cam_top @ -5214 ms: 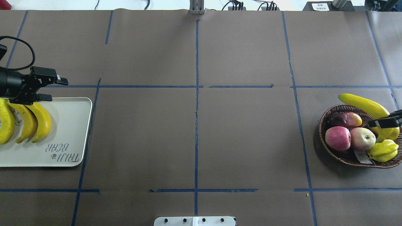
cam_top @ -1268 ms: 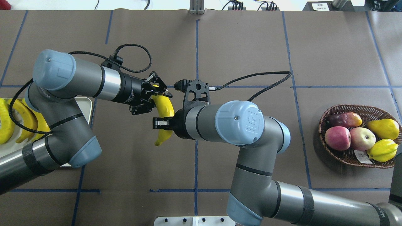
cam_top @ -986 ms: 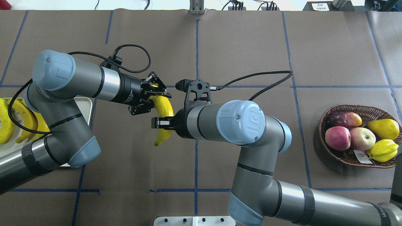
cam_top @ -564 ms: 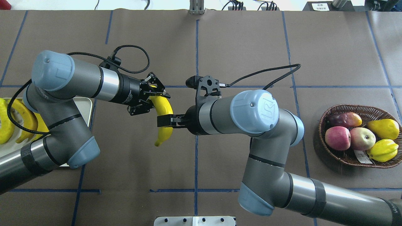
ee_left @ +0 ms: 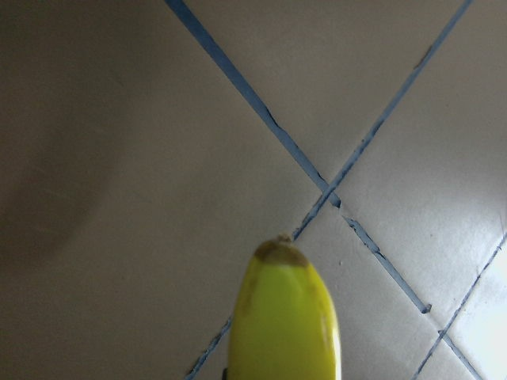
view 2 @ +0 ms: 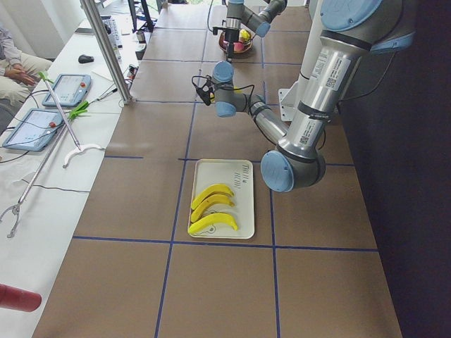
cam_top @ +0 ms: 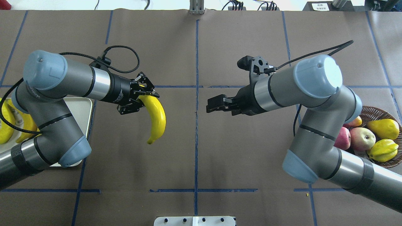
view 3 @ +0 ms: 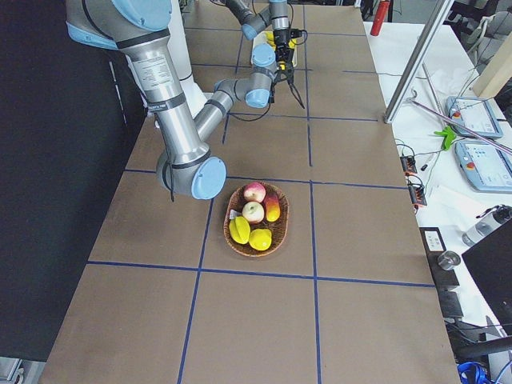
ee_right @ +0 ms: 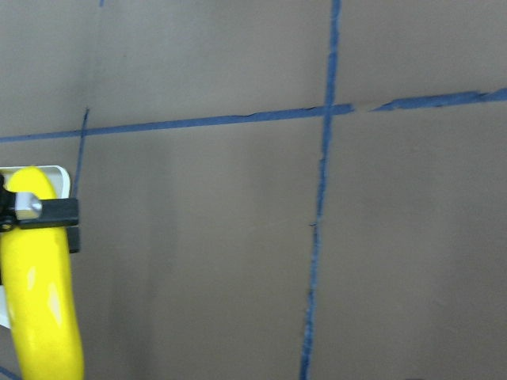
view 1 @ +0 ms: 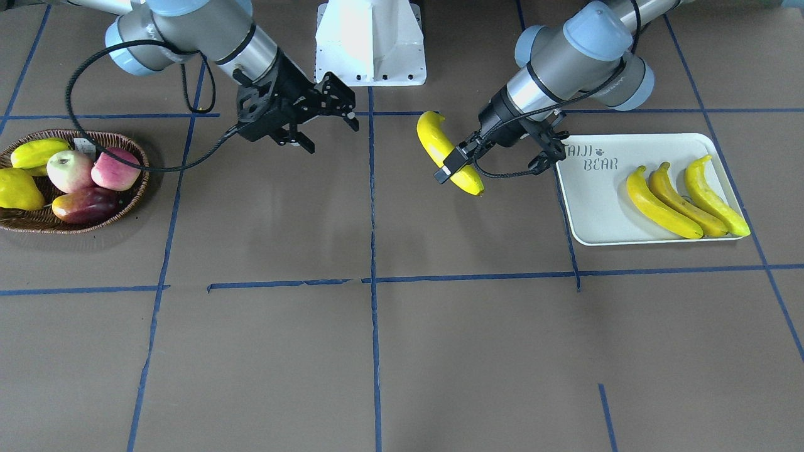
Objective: Transfer all bananas from basket to plate
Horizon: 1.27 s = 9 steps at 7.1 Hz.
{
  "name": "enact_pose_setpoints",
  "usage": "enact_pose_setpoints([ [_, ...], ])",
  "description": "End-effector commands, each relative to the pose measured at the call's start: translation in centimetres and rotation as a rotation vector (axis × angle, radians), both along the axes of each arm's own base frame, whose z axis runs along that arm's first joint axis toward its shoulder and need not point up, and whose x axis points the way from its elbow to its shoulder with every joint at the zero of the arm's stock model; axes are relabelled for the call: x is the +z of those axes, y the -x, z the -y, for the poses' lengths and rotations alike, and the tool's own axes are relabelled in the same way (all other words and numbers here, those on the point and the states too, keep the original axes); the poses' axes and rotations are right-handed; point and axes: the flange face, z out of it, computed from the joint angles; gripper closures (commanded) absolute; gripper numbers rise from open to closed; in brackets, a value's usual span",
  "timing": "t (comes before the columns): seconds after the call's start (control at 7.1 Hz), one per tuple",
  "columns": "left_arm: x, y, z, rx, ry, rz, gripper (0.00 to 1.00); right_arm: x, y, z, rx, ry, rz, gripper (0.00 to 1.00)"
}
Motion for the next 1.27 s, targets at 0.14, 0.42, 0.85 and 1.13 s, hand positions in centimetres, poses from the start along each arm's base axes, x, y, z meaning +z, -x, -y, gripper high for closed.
enact_pose_setpoints([
  [0.14, 2.6, 1.7, 2.3, -0.01, 0.027, 0.192, 0.99, 11.1, -8.9, 3.1, -0.024, -0.068, -0.149, 0.01],
  [0.42, 8.6, 7.0, 4.0, -0.039, 0.001, 0.302, 1.0, 17.4, -16.1, 4.1, -0.08, -0.13, -0.203, 0.01],
  [0.85, 19.0, 12.5, 3.9, -0.024, -0.041, 0.482, 1.0, 25.1, -23.9, 4.4, -0.127, -0.224, -0.339, 0.01],
  [1.13, 23.6, 12.8, 4.2, -0.013, 0.001, 0.543, 1.0, 28.6, -29.6, 5.6, -0.214, -0.287, -0.461, 0.01],
])
